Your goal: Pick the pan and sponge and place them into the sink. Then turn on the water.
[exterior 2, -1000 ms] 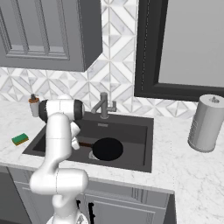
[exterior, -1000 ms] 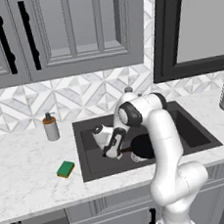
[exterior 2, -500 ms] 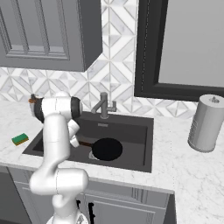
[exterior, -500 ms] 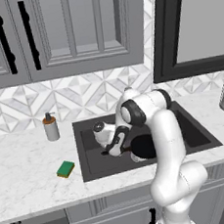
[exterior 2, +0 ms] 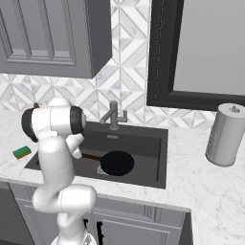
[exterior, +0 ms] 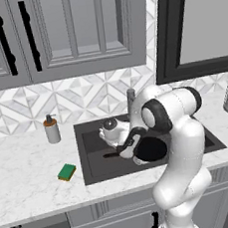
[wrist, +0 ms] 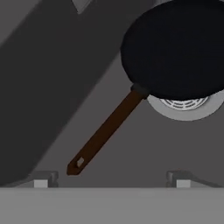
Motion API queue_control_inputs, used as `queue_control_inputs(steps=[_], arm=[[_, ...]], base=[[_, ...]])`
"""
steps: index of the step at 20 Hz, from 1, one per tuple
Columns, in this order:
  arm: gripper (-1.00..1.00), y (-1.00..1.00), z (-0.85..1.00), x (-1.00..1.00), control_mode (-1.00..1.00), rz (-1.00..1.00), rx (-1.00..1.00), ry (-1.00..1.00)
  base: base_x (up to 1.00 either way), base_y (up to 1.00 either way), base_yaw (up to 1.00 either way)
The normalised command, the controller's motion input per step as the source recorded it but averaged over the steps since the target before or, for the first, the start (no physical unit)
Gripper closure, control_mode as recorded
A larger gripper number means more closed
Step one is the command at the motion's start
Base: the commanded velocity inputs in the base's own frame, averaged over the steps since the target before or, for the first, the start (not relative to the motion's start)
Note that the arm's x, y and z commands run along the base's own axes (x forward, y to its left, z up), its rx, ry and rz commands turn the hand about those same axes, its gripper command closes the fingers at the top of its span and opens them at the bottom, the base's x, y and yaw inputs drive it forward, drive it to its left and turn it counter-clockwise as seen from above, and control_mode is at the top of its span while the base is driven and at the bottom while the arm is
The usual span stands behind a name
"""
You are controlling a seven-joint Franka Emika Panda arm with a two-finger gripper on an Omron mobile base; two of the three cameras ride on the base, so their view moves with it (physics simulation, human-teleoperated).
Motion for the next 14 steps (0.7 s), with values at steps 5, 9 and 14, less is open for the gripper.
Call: queue_control_inputs(steps=[5, 9, 14], arm=[[-1.0, 0.0, 0.53, -1.0, -1.0, 0.0, 0.1, -0.05], [-1.0, 0.0, 0.8, -0.97, -1.0, 0.0, 0.06, -0.06], [-1.0, 0.0, 1.0, -0.49, -1.0, 0.05, 0.07, -0.04]], base=[[0.0, 0.0, 0.0], [0.0, 0.0, 0.0], [0.0, 0.0, 0.0]])
